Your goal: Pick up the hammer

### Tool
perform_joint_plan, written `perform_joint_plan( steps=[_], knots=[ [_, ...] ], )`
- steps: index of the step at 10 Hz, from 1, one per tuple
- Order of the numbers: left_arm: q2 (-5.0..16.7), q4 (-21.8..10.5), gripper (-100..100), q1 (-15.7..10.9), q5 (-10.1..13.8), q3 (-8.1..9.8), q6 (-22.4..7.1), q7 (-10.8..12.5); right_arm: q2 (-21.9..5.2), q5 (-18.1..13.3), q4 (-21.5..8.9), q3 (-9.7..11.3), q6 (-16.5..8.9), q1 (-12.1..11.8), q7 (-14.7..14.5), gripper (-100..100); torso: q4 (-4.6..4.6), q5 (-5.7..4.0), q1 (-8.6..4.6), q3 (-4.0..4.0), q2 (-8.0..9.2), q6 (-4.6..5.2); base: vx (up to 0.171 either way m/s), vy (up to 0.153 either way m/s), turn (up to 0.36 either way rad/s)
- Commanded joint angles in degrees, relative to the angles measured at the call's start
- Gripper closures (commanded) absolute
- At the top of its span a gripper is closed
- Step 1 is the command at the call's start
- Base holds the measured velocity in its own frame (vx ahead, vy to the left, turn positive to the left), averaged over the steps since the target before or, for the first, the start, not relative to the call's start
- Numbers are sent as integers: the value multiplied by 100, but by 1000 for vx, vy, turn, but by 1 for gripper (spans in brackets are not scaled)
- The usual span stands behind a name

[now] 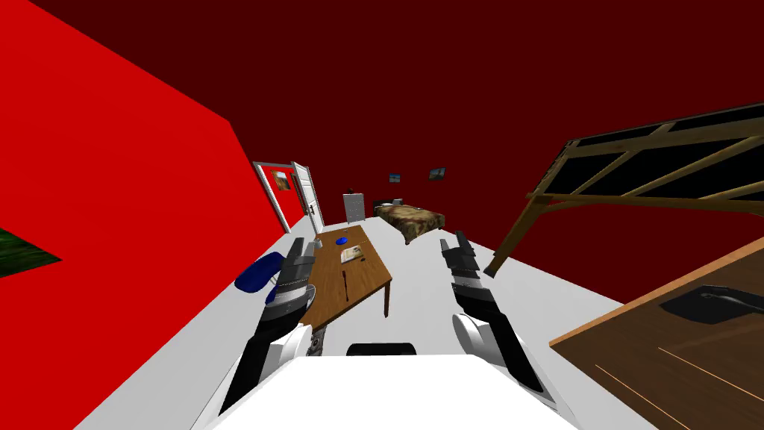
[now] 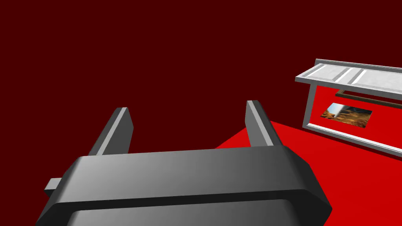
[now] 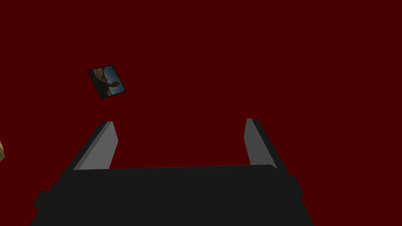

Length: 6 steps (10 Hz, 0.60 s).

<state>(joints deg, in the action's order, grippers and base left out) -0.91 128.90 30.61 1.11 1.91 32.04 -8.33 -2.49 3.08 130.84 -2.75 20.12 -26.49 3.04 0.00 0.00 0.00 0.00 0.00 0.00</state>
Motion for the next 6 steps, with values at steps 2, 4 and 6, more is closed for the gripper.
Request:
perform_joint_plan(
  steps=[2,4,6],
  knots=[
    [346,-98,-100,21,-87,70,-99,2,0,0,0,0,0,0,0,0,0,0,0,1,2,1,-9,-5,-88],
    [599,-234,-100,51,-212,172,-241,5,0,0,0,0,0,1,0,0,1,0,-1,4,8,1,-27,-8,-145],
    [782,-412,-100,89,-379,311,-434,8,0,0,0,0,0,1,0,0,3,0,-1,8,14,2,-39,-11,-184]
  ],
)
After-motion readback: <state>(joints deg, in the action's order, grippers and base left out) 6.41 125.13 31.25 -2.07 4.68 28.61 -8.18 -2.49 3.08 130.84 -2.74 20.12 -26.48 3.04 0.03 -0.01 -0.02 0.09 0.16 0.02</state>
